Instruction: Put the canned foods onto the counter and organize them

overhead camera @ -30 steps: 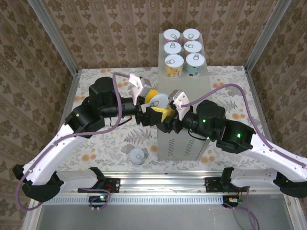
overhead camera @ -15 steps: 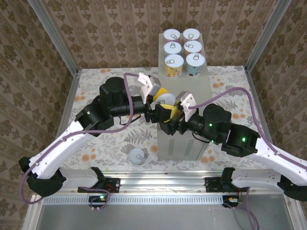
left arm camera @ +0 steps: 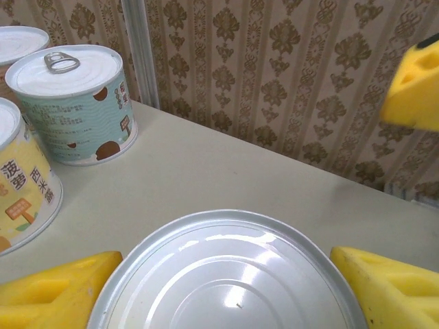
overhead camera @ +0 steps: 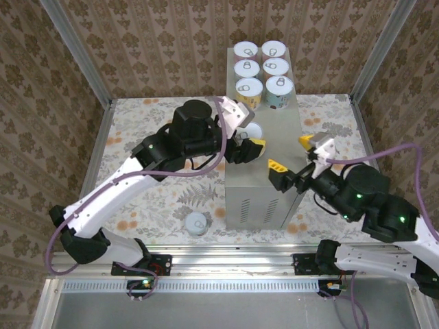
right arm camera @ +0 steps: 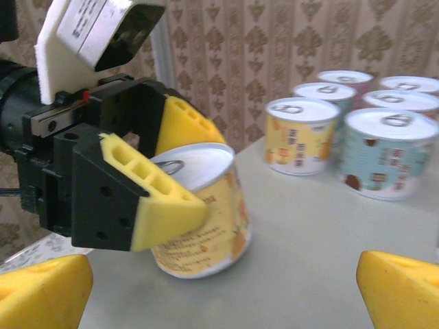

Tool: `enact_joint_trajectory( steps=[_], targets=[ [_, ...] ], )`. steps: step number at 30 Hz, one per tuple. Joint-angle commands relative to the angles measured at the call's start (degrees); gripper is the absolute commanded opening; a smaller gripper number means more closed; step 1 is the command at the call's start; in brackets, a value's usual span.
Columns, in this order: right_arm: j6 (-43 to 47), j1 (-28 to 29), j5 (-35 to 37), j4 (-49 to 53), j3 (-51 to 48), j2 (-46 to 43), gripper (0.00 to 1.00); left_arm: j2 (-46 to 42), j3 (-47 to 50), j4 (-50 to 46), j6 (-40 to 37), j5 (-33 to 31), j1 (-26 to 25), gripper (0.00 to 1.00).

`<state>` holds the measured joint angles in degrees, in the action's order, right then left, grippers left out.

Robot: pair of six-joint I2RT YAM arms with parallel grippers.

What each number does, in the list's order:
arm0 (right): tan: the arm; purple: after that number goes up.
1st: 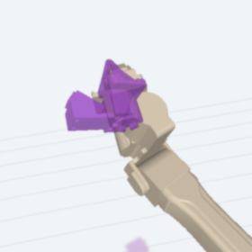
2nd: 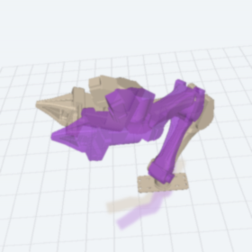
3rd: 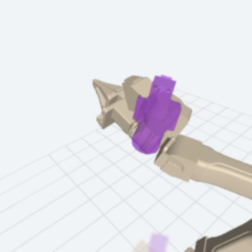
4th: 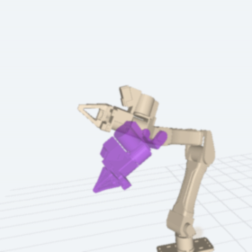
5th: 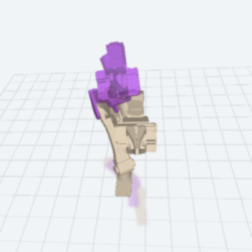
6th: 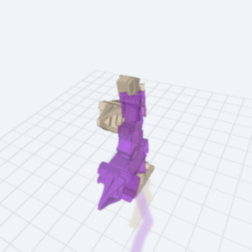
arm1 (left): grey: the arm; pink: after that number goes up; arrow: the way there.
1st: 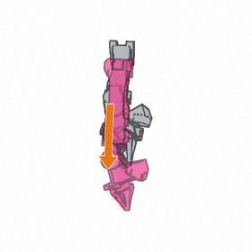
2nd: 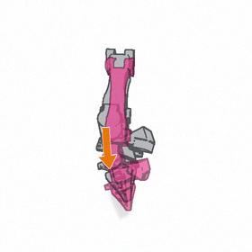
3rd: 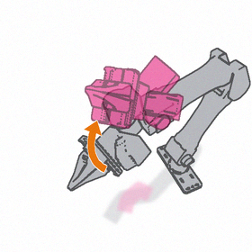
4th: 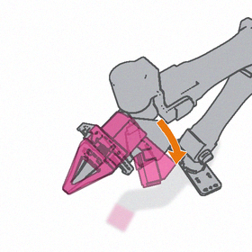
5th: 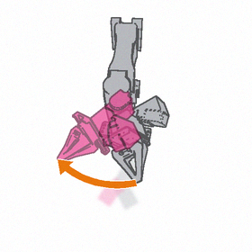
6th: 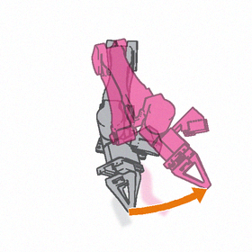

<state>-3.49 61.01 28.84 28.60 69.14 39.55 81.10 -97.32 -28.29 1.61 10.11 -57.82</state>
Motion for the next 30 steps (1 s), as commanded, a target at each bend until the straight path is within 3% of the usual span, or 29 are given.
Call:
enact_joint_trajectory(
  steps=[1, 14, 24, 30],
  targets=[
    [-1.41, 0.16, 5.84, 5.06, -0.88, -2.20, 1.00, 1.17, -4.58, -1.50, -4.63, -5.09, -1.47, 0.64],
    [-2.19, 0.11, 7.07, 6.56, -0.60, -2.46, 1.00, 3.42, -6.35, -4.47, -6.17, -6.78, -2.21, 0.77],
    [-2.82, 0.16, 7.18, 7.48, 0.96, -0.72, 1.00, -2.22, 3.13, 0.63, -4.34, -7.82, -2.05, 0.91],
    [-2.32, 0.16, 9.93, 7.87, 2.80, 0.01, 1.00, -4.02, 7.59, 4.43, -2.74, -5.49, -0.77, 0.92]
  ],
)
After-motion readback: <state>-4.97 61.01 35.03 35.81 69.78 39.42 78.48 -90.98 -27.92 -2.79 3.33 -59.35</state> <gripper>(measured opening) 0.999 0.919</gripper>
